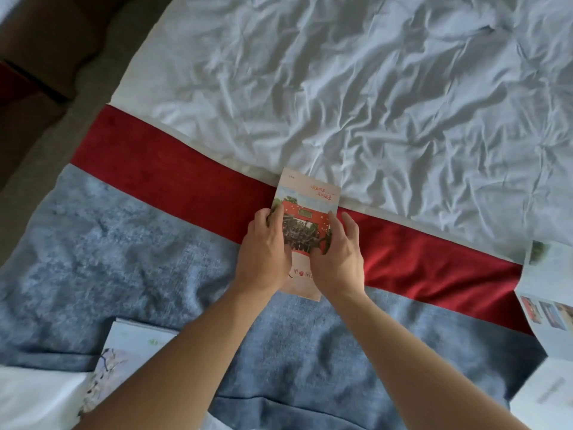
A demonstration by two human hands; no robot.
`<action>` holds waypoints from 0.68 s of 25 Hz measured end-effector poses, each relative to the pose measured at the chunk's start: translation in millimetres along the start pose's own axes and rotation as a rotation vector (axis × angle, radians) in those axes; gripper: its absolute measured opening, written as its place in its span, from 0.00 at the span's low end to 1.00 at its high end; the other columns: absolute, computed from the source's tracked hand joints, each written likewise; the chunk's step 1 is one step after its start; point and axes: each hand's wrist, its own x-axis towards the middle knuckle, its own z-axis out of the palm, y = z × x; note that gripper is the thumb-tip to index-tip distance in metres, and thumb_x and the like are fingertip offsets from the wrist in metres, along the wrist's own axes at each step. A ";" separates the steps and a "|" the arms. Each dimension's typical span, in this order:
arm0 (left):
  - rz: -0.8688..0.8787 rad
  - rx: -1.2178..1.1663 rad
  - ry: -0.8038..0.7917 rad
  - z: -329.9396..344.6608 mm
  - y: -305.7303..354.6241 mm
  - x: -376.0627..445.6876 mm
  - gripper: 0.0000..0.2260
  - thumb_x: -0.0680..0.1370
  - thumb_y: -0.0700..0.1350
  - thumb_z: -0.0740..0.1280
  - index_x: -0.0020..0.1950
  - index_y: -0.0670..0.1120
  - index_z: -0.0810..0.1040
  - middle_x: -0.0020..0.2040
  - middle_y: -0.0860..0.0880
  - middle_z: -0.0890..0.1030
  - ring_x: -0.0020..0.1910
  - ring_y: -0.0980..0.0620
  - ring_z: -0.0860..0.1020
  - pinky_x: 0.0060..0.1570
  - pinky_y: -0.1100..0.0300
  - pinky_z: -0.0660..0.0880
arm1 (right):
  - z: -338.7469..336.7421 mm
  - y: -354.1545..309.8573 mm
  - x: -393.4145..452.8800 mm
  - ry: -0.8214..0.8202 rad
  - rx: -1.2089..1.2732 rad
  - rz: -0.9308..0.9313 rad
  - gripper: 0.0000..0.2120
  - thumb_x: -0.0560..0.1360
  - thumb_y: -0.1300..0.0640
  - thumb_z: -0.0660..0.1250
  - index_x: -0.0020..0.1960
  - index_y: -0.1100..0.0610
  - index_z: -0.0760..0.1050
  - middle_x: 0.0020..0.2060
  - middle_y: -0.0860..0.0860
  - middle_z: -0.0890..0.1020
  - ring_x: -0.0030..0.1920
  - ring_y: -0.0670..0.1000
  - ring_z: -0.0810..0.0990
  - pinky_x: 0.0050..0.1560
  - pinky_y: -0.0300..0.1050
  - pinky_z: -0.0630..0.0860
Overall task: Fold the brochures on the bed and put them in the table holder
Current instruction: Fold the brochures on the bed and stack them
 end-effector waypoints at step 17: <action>-0.062 0.295 0.216 -40.4 -56.8 -205.0 0.29 0.70 0.35 0.70 0.70 0.46 0.69 0.74 0.42 0.64 0.60 0.42 0.74 0.55 0.49 0.74 | 38.3 -9.6 -175.6 -0.236 -0.137 -0.561 0.27 0.67 0.64 0.69 0.66 0.57 0.74 0.73 0.53 0.66 0.57 0.61 0.79 0.48 0.52 0.79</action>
